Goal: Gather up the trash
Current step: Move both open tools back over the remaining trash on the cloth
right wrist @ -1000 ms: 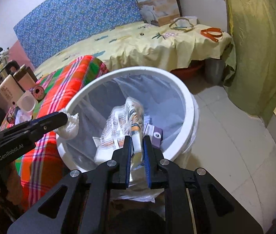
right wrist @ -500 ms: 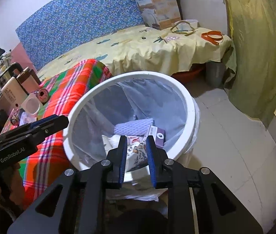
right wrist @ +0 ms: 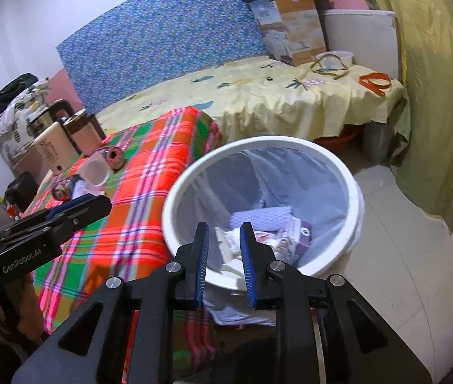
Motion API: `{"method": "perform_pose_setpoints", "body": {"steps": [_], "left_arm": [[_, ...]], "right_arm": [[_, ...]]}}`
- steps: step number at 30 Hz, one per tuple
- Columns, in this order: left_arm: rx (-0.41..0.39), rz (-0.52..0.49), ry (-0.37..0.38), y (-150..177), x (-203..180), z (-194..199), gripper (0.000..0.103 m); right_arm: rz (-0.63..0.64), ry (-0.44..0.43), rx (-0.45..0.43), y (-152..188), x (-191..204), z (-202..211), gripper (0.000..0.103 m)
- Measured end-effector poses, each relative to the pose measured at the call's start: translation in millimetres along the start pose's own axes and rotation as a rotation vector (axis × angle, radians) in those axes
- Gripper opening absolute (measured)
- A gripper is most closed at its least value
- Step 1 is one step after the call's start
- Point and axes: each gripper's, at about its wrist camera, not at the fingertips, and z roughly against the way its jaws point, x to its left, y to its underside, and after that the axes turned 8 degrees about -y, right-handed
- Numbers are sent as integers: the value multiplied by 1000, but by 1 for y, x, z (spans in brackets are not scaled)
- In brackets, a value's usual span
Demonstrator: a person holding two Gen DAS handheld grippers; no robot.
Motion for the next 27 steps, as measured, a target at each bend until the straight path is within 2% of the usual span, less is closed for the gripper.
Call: {"method": "perform_pose_setpoints", "body": {"steps": [5, 13, 27], "left_arm": [[-18, 20, -33, 4, 14, 14, 39], [-36, 52, -74, 14, 34, 28, 39], [-21, 133, -154, 41, 88, 42, 39]], "right_arm": [[23, -34, -2, 0, 14, -1, 27], [48, -77, 10, 4, 31, -3, 28], [109, -153, 65, 9, 70, -21, 31]]}}
